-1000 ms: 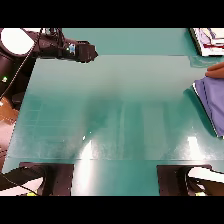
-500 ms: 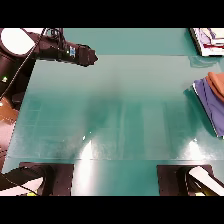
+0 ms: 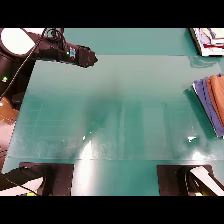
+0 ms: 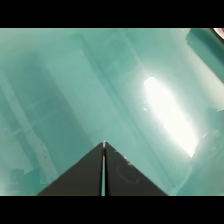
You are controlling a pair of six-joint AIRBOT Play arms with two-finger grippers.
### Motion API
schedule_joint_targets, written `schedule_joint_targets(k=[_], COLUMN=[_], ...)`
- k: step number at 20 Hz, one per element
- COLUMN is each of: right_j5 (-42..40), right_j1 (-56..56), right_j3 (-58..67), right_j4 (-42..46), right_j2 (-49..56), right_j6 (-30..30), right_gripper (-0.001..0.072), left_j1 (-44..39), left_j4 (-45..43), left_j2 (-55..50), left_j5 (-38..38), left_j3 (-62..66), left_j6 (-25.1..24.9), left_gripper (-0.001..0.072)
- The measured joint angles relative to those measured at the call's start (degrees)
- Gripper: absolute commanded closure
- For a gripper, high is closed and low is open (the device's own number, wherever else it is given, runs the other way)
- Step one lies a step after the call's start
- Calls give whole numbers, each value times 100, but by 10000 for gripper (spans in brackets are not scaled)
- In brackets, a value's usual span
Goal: Fold the shirts.
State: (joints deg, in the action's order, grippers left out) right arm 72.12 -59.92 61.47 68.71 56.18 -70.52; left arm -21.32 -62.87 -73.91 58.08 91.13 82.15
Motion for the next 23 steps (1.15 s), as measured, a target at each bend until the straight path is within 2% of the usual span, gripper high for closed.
schedule_joint_targets(k=[5, 10, 12, 15, 19, 23], right_j5=[-125, -323, -560, -964, -1239, -1300], right_j1=[415, 2490, 3388, 4503, 5296, 5552], right_j3=[527, 671, 688, 699, 704, 704], right_j4=[-1086, -1919, -2055, -2133, -2168, -2190], right_j2=[-11, -11, -11, -11, -11, -11], right_j6=[-31, -35, -35, -35, -35, -35], right_gripper=[162, 172, 432, 691, 691, 691], left_j1=[0, 0, 0, 0, 0, 0], left_j4=[2, 7, 9, 11, 13, 13], left_j2=[0, 0, 0, 0, 0, 0], left_j5=[-7, -46, -125, -251, -328, -350], left_j3=[0, -2, -2, 0, -2, 0], left_j6=[-9, -7, -7, -7, -7, -7], left_gripper=[682, 682, 682, 682, 683, 682])
